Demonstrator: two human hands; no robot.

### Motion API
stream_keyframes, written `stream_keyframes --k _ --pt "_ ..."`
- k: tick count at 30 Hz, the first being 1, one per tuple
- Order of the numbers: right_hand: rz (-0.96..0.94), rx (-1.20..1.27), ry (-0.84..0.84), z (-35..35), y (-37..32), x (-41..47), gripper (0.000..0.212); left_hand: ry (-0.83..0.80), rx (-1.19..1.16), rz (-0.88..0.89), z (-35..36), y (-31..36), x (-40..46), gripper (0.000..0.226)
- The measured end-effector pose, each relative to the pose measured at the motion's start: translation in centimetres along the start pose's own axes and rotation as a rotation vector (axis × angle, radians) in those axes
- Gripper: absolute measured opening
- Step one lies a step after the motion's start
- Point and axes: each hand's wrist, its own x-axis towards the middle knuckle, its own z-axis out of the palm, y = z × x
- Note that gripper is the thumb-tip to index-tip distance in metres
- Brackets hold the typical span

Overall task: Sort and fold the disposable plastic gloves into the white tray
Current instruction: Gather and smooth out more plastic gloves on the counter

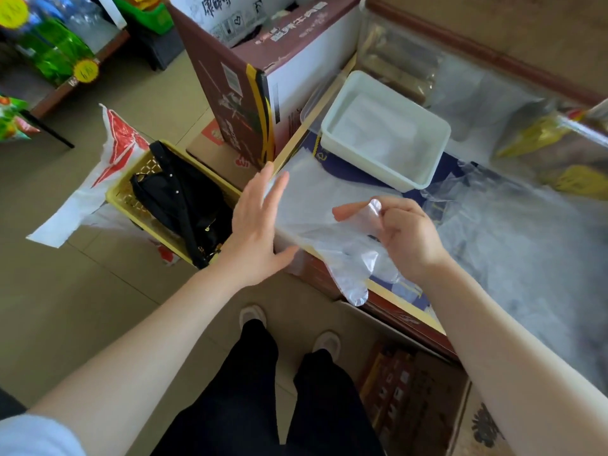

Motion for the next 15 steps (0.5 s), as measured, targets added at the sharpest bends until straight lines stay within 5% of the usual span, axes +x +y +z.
stream_keyframes --k 3,6,9,13,15 --pt "0.086 0.371 -0.028 1.0 -2.8 -0.8 0.029 -0.115 -0.059 0.187 -2.1 0.8 3.1 0.077" --pt "0.169 0.680 0.050 0.9 -3.8 -1.2 0.021 -0.241 -0.378 -0.005 -4.4 2.0 5.0 0.013" --pt "0.277 0.767 0.179 0.0 -3.9 -1.3 0.030 -0.344 -0.705 -0.201 -6.1 3.1 6.2 0.009" --pt "0.211 0.029 0.532 -1.3 -2.5 -0.7 0.027 -0.493 -0.632 -0.244 -7.2 3.3 8.1 0.012" --pt "0.048 -0.233 0.495 -1.0 -2.9 -0.9 0.029 -0.555 -0.544 -0.226 -7.1 3.4 9.1 0.013"
